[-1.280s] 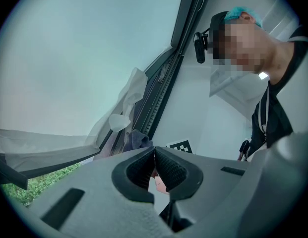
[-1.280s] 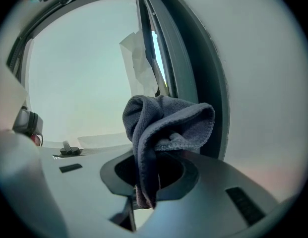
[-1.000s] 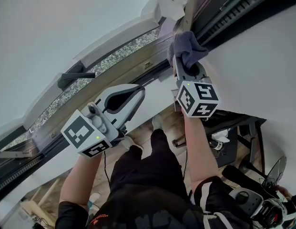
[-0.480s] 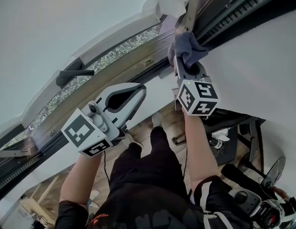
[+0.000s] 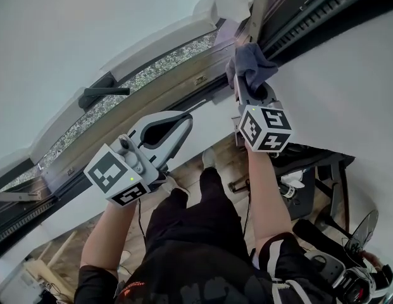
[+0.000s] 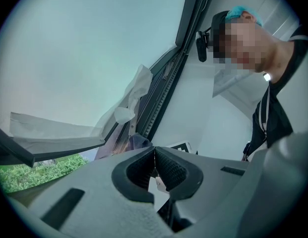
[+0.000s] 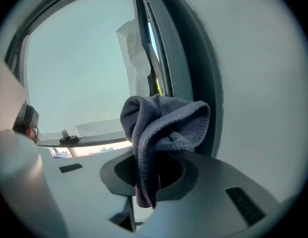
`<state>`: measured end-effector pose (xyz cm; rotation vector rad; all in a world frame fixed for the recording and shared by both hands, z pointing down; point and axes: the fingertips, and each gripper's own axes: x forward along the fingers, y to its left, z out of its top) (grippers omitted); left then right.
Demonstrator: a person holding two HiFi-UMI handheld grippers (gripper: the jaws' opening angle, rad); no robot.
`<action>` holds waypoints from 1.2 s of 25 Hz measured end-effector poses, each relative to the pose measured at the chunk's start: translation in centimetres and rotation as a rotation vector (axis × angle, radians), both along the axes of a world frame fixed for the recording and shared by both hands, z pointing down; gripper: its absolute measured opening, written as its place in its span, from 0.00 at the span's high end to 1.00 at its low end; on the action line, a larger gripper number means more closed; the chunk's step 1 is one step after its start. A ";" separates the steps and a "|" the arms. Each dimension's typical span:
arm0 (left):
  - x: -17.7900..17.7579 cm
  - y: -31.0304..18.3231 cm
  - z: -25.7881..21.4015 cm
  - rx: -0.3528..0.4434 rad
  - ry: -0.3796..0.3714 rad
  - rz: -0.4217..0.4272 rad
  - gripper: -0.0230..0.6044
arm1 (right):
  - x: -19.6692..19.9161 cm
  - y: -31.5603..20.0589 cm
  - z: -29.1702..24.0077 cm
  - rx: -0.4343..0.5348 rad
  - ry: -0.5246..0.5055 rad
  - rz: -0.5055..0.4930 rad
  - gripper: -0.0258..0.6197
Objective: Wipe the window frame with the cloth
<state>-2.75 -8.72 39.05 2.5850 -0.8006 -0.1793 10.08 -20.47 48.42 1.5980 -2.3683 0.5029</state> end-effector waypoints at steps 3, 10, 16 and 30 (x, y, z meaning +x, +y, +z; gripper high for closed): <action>-0.8 0.6 0.0 -0.004 0.002 -0.026 0.93 | -0.3 0.5 -1.0 0.019 0.007 -0.025 0.88; -2.5 2.9 -1.4 0.013 0.001 -0.070 0.93 | -2.5 3.4 -5.8 0.117 0.000 -0.130 0.88; -4.6 5.8 -2.5 0.015 0.014 -0.141 0.93 | -4.8 6.6 -10.6 0.193 -0.014 -0.251 0.88; -10.6 10.9 -7.0 0.098 0.020 -0.346 0.93 | -10.3 14.8 -17.7 0.296 -0.024 -0.553 0.88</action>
